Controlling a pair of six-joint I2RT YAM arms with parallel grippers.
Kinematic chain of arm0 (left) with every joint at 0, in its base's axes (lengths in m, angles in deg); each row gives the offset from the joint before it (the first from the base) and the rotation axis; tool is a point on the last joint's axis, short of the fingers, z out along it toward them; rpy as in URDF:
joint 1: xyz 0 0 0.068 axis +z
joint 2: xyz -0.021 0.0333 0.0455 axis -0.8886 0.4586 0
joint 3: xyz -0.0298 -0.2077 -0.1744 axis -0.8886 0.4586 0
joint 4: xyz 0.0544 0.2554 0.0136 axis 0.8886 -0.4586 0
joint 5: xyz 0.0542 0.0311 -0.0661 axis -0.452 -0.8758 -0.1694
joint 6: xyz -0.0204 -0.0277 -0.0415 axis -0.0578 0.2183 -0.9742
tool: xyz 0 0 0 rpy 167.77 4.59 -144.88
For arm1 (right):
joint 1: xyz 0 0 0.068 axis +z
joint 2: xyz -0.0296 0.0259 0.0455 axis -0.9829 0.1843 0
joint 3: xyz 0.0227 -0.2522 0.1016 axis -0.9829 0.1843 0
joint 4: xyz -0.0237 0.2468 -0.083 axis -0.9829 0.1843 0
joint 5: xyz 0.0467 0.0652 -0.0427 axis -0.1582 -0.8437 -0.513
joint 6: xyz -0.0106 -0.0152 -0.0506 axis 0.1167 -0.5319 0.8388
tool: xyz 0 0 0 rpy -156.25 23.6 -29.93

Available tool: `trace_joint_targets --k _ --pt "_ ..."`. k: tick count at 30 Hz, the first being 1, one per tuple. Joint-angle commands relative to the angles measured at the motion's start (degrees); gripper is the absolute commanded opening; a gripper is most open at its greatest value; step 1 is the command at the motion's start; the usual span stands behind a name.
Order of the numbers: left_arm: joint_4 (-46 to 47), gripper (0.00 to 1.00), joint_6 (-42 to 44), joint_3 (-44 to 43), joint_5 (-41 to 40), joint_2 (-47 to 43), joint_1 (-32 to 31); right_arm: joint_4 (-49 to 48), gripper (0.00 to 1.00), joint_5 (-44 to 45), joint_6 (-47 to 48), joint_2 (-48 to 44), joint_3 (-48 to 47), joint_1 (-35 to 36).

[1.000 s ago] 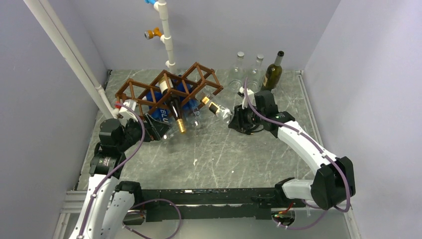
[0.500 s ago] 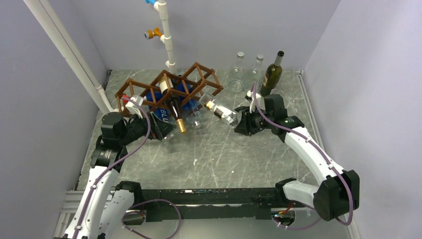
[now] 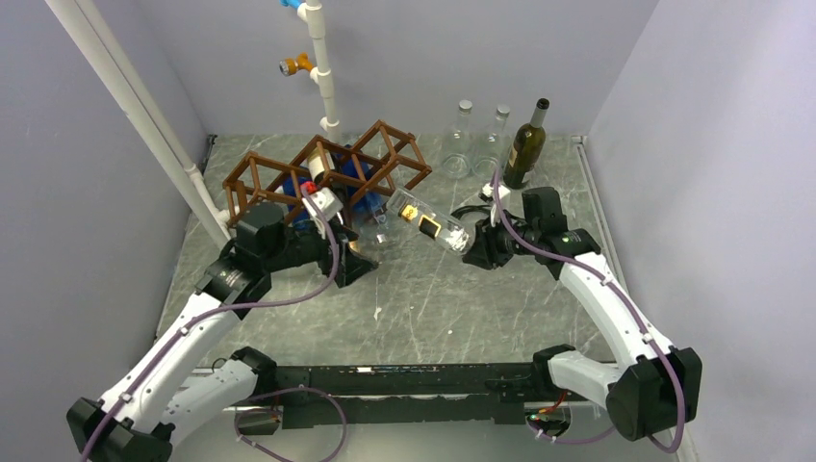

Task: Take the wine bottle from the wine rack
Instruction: Pick up the wine bottle from the wine rack.

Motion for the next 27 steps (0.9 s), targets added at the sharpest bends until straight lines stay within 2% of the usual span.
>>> trace_joint_targets --k 1,6,16,27 --pt "3.15 0.99 13.19 -2.30 -1.39 1.36 -4.64 -4.71 0.00 -7.51 7.84 -4.23 -1.64 -1.46" --pt "9.44 1.00 23.35 0.51 0.19 1.08 -8.70 -1.89 0.00 -9.20 12.12 -5.24 -2.07 -3.07" --pt "10.65 1.00 43.78 -0.44 -3.39 5.44 -18.00 5.64 0.00 -11.83 23.14 -6.91 -2.43 -5.25" --pt "13.34 1.00 50.98 -4.42 -11.99 15.84 -25.57 11.24 0.00 -13.84 32.02 -7.57 -1.27 -5.47"
